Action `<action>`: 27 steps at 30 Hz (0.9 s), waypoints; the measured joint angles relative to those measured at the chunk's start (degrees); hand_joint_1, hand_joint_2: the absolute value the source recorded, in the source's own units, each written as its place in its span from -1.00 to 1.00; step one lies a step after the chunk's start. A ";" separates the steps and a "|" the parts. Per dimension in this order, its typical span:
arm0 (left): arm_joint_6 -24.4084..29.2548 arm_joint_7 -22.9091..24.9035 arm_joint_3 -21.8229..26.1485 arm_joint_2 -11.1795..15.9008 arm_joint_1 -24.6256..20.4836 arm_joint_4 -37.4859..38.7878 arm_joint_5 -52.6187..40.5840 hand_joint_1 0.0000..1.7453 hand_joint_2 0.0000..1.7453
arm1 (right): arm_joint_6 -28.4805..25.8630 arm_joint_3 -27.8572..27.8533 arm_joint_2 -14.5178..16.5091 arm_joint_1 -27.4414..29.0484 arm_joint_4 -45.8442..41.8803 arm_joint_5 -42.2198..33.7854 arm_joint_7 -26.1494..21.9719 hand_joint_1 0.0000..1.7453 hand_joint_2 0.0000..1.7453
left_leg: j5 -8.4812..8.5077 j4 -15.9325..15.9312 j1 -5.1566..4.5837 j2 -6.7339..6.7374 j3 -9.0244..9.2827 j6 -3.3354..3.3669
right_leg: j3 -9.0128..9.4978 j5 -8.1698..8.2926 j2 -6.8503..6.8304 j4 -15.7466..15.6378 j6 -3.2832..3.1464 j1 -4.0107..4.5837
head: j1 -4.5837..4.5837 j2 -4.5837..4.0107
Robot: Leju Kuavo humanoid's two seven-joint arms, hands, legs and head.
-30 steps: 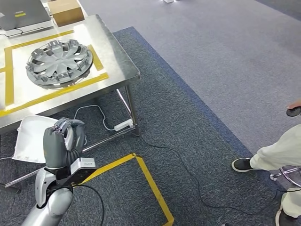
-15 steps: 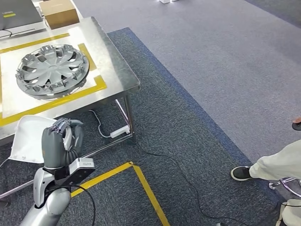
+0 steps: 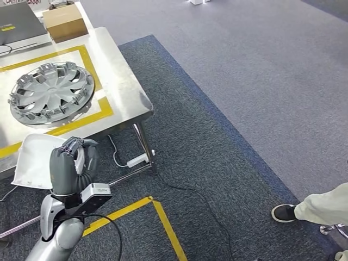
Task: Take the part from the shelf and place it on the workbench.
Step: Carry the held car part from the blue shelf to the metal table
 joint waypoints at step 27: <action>0.40 0.13 -0.04 -0.29 0.08 0.29 0.01 1.00 1.00 | 0.05 0.19 0.18 -0.05 0.05 0.24 0.31 -1.00 -1.00 | 9.03 -12.44 -0.76 -4.27 0.39 1.12 | 3.72 -2.31 2.67 -1.07 1.37 -0.58 | -0.08 0.00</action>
